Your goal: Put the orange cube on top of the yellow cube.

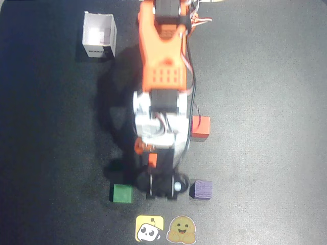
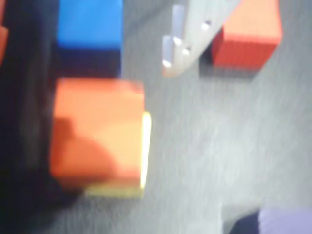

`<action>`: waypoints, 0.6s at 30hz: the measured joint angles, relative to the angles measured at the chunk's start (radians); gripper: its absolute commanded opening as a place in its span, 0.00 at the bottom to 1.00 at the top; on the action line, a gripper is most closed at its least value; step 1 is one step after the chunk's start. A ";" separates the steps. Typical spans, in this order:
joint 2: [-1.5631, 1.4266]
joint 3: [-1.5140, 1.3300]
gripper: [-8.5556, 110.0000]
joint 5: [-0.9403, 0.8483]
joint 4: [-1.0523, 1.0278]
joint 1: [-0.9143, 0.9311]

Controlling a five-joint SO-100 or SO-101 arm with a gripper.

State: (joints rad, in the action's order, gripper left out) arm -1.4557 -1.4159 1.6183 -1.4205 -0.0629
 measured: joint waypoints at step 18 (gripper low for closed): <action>-0.518 -0.518 0.07 0.000 0.144 0.000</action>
State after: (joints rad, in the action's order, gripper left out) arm -1.9742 -1.9343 1.6183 -1.2763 -0.0629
